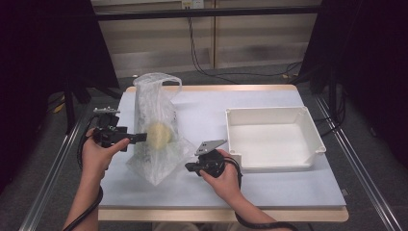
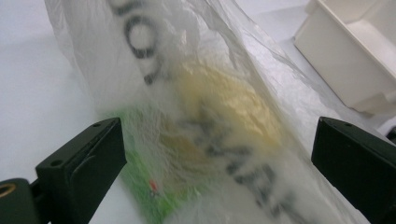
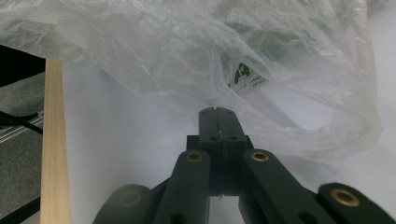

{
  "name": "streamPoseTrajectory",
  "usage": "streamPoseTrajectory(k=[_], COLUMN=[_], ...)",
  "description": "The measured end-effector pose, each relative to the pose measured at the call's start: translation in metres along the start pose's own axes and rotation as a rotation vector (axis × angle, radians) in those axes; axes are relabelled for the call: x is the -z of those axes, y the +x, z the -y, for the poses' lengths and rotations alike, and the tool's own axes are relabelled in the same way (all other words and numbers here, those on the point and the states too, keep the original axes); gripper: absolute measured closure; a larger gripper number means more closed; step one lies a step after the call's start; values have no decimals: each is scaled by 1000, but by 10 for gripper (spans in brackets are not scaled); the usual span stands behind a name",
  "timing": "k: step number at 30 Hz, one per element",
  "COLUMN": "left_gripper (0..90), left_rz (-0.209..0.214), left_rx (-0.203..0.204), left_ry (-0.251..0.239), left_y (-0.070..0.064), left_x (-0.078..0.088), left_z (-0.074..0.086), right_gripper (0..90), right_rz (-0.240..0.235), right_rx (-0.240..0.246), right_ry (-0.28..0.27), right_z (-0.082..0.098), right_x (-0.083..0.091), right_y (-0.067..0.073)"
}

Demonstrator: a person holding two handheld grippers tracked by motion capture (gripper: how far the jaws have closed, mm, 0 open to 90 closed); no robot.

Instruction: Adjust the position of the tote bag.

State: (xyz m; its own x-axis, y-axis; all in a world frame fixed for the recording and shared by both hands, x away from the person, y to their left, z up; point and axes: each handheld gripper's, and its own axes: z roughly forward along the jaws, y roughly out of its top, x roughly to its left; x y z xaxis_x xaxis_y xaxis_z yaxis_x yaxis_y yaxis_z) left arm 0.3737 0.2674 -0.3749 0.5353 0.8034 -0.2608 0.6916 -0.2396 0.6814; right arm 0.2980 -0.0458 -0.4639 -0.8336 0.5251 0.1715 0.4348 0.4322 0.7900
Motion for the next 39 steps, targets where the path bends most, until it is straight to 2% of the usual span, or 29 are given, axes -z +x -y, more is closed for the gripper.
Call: streamPoseTrajectory(k=[5,8,9,11,12,16,18,19,20,22,26,27,28,29,31,35,39], left_gripper=[70,198,202,272,273,333,390,431,451,488,589,674,674,815,894,900,900], left_rz=[-60,-72,-76,-79,-93,-107,-107,-94,-90,-90,-120,-120,-112,-99,-79,-56,-17], left_rx=[23,22,18,2,2,17,29,17,36,16,20,20,5,-3,-11,-36,-25], left_ry=[-23,-34,-35,-21,-12,36,36,47,43,64,79,79,78,88,94,113,118], left_y=[-1,1,1,0,0,3,5,7,6,8,10,10,11,10,10,8,4], left_x=[-10,-16,-18,-20,-22,-33,-38,-40,-43,-46,-48,-48,-48,-48,-48,-47,-44], left_z=[-7,-10,-11,-14,-16,-19,-19,-19,-18,-17,-14,-14,-14,-14,-15,-15,-14], right_gripper=[900,900,900,900,900,900,900,900,900,900,886,886,870,855,806,669,516], right_rz=[-1,-4,-4,-7,-8,-14,-18,-18,-20,-19,-20,-20,-18,-19,-18,-2,13], right_rx=[3,-3,-2,-1,0,2,4,6,12,14,5,5,3,2,-2,-11,-24], right_ry=[-2,-6,-5,-6,-5,-4,-3,-2,-4,-2,-5,-5,-4,-1,-2,-12,-10], right_z=[-1,-1,-1,0,0,0,-1,-1,-1,0,1,1,1,2,2,1,1], right_x=[-1,-1,-1,-2,-2,-4,-5,-5,-5,-4,-2,-2,-2,0,1,4,6], right_y=[0,2,2,2,2,3,4,5,5,5,3,3,3,3,3,2,0])
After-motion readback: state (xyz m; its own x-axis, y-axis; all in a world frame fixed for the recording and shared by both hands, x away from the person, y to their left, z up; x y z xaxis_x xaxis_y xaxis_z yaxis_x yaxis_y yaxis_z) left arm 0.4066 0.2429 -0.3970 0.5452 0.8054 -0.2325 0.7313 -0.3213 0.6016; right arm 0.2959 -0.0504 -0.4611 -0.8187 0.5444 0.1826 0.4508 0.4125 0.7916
